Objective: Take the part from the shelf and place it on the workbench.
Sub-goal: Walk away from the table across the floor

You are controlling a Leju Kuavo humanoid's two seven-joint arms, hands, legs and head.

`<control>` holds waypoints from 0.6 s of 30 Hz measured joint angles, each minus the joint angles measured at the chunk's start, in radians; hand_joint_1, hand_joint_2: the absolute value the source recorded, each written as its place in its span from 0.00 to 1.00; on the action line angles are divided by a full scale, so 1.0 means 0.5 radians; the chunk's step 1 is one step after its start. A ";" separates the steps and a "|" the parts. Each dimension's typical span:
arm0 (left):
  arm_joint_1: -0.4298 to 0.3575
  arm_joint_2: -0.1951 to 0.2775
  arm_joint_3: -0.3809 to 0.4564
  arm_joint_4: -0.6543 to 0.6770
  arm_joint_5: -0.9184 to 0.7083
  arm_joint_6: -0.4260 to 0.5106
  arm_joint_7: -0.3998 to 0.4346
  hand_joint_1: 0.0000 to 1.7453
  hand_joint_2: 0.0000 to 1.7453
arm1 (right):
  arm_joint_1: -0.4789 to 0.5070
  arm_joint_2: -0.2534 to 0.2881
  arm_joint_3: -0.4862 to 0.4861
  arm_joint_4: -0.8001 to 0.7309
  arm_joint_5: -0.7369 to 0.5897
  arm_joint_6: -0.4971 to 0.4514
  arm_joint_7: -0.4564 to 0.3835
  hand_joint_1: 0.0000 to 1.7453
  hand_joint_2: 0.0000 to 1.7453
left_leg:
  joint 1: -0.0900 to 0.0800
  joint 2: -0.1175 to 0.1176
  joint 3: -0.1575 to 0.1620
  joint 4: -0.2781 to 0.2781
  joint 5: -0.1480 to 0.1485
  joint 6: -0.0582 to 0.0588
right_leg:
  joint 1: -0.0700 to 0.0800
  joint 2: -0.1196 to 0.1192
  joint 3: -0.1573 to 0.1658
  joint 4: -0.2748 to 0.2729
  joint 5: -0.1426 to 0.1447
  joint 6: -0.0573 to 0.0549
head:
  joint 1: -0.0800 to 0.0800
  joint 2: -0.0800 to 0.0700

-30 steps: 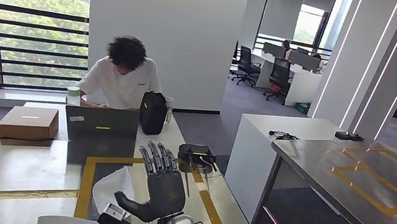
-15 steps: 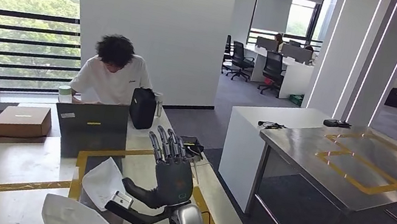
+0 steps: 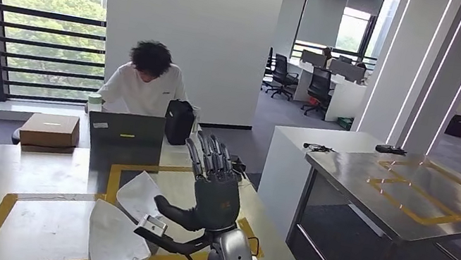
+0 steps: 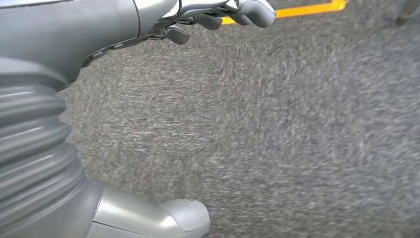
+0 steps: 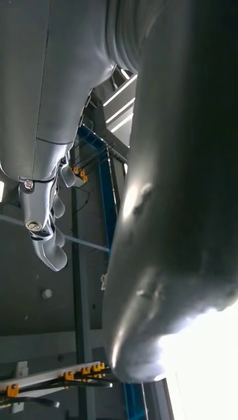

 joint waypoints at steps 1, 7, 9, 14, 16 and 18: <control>0.000 -0.004 -0.001 0.000 -0.003 -0.005 0.005 0.00 1.00 | 0.015 -0.013 -0.005 -0.037 0.012 0.006 0.010 0.00 0.00 | -0.003 0.000 -0.030 0.001 0.023 0.001 | 0.002 0.001 0.007 0.064 -0.006 -0.006 | 0.001 0.000; -0.001 -0.030 -0.003 -0.001 -0.015 -0.023 0.012 0.00 1.00 | 0.045 -0.088 -0.052 -0.329 0.087 0.125 0.067 0.00 0.00 | -0.014 0.003 -0.123 -0.006 0.136 -0.027 | 0.057 -0.005 0.483 -0.520 0.082 -0.107 | 0.001 0.000; 0.001 -0.032 -0.004 0.000 -0.016 -0.027 0.014 0.00 1.00 | 0.044 -0.112 -0.074 -0.408 0.090 0.160 0.069 0.00 0.00 | -0.010 0.004 -0.122 -0.028 0.170 -0.055 | 0.059 -0.010 0.482 -0.561 0.104 -0.115 | 0.001 0.000; 0.006 -0.029 -0.004 0.000 -0.017 -0.033 0.020 0.00 1.00 | 0.043 -0.155 -0.120 -0.546 0.086 0.219 0.069 0.00 0.00 | -0.005 0.000 -0.235 0.305 -0.145 -0.106 | 0.030 -0.012 0.399 -0.617 0.243 -0.144 | -0.009 0.000; 0.004 -0.028 -0.004 0.000 -0.019 -0.036 0.020 0.00 1.00 | 0.054 -0.174 -0.134 -0.582 0.085 0.235 0.067 0.00 0.00 | 0.001 0.001 -0.252 0.503 -0.210 -0.124 | 0.026 -0.013 0.341 -0.613 0.287 -0.136 | -0.012 0.000; 0.002 -0.028 -0.005 -0.001 -0.022 -0.038 0.019 0.00 1.00 | 0.060 -0.191 -0.137 -0.611 0.086 0.249 0.066 0.00 0.00 | 0.006 0.002 -0.151 0.459 -0.129 -0.134 | 0.020 -0.014 0.280 -0.598 0.326 -0.123 | -0.013 0.000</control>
